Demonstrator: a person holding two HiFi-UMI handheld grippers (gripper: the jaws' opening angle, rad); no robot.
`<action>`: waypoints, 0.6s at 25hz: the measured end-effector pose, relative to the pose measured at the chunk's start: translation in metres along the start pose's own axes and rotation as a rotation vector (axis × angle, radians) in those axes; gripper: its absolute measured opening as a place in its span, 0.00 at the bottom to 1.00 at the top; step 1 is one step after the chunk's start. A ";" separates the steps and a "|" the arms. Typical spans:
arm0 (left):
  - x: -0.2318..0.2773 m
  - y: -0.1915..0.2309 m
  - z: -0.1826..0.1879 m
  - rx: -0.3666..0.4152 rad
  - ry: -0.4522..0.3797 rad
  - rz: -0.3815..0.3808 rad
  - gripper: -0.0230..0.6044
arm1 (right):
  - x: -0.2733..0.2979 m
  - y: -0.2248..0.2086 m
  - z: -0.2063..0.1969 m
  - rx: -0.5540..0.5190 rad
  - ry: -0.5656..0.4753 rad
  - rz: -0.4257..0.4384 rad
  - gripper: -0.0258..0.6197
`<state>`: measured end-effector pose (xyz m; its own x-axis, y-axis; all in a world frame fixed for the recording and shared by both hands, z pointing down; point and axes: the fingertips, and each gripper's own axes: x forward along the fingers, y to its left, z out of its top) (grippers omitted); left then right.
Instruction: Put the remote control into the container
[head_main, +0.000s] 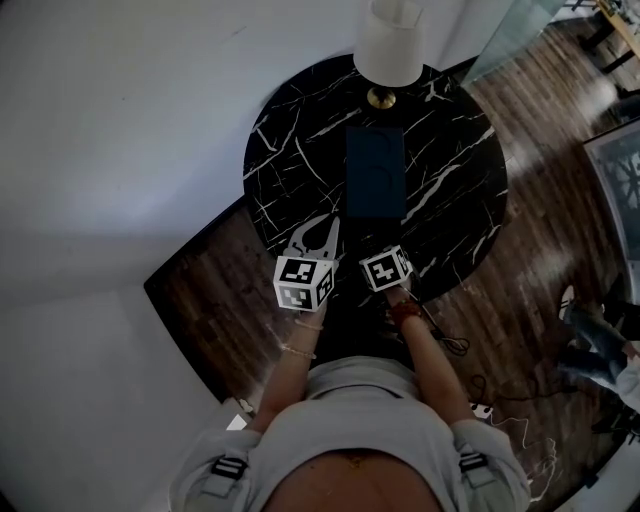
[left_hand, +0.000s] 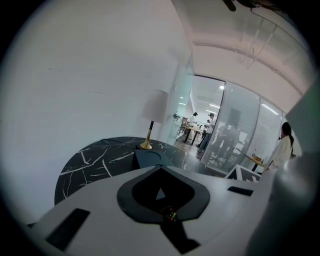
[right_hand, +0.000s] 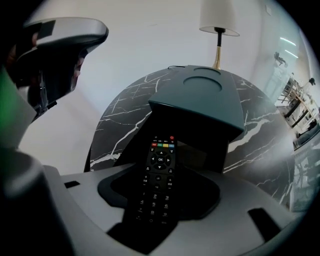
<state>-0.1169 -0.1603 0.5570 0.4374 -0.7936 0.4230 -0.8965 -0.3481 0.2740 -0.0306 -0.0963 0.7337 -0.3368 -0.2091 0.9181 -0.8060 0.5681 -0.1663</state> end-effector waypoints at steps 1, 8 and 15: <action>0.001 0.000 -0.001 0.000 0.001 -0.005 0.04 | 0.001 0.000 -0.001 -0.008 0.007 -0.007 0.38; 0.003 0.003 -0.003 -0.002 0.010 -0.022 0.04 | 0.009 0.003 -0.010 -0.122 0.084 -0.072 0.39; 0.004 0.006 -0.002 -0.004 0.009 -0.030 0.04 | 0.013 0.003 -0.011 -0.148 0.103 -0.092 0.39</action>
<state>-0.1202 -0.1642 0.5620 0.4646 -0.7784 0.4221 -0.8827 -0.3694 0.2904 -0.0316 -0.0883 0.7491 -0.2072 -0.1872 0.9602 -0.7482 0.6627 -0.0323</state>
